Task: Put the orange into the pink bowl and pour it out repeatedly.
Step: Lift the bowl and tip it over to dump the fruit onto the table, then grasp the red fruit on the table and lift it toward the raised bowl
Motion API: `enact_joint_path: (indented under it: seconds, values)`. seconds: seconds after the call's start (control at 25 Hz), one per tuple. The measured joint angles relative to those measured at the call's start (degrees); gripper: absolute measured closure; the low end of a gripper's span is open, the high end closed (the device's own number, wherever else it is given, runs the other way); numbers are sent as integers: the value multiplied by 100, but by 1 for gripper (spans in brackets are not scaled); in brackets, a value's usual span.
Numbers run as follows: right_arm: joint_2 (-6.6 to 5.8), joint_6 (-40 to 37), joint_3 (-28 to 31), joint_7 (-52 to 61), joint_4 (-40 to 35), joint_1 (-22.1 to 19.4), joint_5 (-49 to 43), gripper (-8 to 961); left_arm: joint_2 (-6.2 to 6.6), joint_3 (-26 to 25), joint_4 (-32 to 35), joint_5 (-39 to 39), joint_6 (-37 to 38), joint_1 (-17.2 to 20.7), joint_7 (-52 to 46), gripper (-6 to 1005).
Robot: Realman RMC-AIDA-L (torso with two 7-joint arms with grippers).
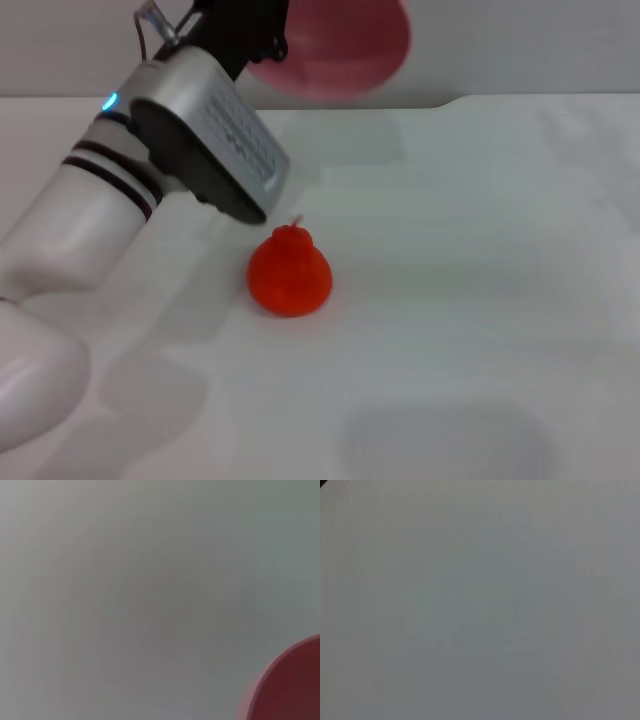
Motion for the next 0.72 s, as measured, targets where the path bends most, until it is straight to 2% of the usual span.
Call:
enact_joint_path:
  seconds: [0.12,0.16,0.28,0.32,0.4,0.44,0.48,0.52,0.56,0.68,0.72]
  values:
    - [0,9,19,0,3,1,0,472,17,-5,7,-268,68,-82,-154,957]
    - [0,12,40,0,2,-4,0,472,49,-76,54,-517,365,-194,-582,957]
    - [0,15,122,0,18,-18,0,472,65,-400,106,-566,1320,-459,-1558,957]
    - [0,16,141,0,28,-19,-1,472,65,-400,106,-566,1320,-459,-1558,957]
    - [-2,17,164,0,41,-20,-2,473,67,-652,124,-565,2082,-701,-2196,957]
    - [-6,28,199,0,46,-20,-9,473,67,-652,124,-565,2082,-701,-2196,957]
    - [-6,28,199,0,46,-20,-9,473,71,-838,136,-567,2697,-893,-2543,957]
    - [-6,45,212,1,46,-17,-18,473,71,-838,136,-567,2697,-893,-2543,957]
    - [-7,62,225,2,46,-13,-27,473,73,-1323,144,-740,4092,-1344,-2872,957]
    - [-15,156,219,57,46,0,-44,472,73,-1874,113,-1059,5277,-1717,-2852,957]
    - [-24,209,206,97,42,0,-51,472,73,-1874,113,-1059,5277,-1717,-2852,957]
